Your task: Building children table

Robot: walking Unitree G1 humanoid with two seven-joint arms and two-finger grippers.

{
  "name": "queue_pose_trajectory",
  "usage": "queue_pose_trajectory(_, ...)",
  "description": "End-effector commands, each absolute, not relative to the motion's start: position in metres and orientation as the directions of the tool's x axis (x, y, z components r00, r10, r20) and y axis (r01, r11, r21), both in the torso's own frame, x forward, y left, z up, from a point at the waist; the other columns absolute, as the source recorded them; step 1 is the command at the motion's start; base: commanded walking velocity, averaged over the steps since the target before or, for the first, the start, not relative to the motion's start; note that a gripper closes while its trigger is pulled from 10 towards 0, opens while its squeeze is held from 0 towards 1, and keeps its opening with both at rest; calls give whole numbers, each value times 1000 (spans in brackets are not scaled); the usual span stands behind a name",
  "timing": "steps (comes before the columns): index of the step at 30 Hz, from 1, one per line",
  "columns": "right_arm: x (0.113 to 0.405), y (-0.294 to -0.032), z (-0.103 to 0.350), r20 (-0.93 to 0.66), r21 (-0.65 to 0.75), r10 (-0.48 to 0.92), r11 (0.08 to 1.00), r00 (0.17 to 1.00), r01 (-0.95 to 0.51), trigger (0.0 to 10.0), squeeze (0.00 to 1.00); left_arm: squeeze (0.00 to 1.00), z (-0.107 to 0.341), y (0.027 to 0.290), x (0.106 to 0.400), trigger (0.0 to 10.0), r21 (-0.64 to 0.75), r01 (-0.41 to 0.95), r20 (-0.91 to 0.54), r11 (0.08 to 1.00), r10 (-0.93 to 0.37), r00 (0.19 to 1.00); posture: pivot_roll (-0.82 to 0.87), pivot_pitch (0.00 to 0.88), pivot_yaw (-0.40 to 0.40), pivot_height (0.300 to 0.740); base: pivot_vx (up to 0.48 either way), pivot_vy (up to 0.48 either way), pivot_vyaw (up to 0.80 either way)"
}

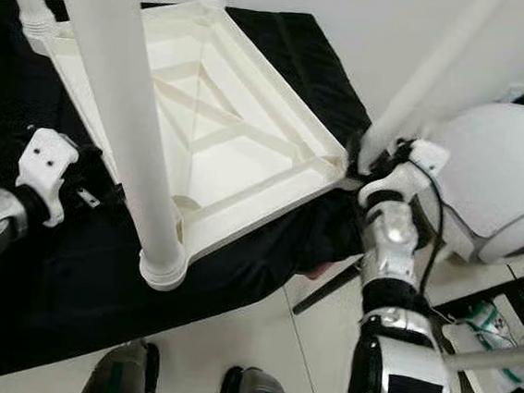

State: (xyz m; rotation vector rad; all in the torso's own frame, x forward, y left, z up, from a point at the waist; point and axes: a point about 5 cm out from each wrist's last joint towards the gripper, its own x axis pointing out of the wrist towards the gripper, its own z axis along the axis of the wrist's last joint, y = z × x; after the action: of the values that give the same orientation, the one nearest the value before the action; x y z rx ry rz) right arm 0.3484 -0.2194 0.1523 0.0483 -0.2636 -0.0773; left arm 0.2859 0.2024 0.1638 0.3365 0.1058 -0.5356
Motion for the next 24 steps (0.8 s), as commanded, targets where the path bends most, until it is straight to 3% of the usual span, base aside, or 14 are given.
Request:
queue_pose_trajectory(1, 345, -217, 154, 282, 50, -103, 994, 954, 92, 10000, 0, 0, 160, 206, 290, 10000, 309, 414, -168, 856, -380, 910, 56, 132, -81, 740, 0, 0, 0)
queue_pose_trajectory(6, 332, -201, 146, 304, 33, -135, 991, 943, 131, 10000, 0, 0, 163, 205, 301, 10000, 314, 392, -154, 865, -361, 920, 43, 128, -73, 740, 0, 0, 0)
queue_pose_trajectory(13, 318, -184, 137, 281, 18, -54, 999, 958, 51, 10000, 0, 0, 163, 207, 309, 10000, 331, 370, -158, 868, -336, 929, 41, 122, -71, 740, 0, 0, 0)
queue_pose_trajectory(18, 294, -162, 115, 184, 33, -2, 999, 983, -4, 10000, 0, 0, 166, 214, 319, 10000, 382, 304, -154, 873, -264, 952, 43, 109, -73, 740, 0, 0, 0)
queue_pose_trajectory(24, 281, -159, 105, 135, 26, -11, 1000, 991, 8, 10000, 0, 0, 169, 220, 323, 10000, 405, 260, -146, 877, -219, 965, 40, 101, -70, 740, 0, 0, 0)
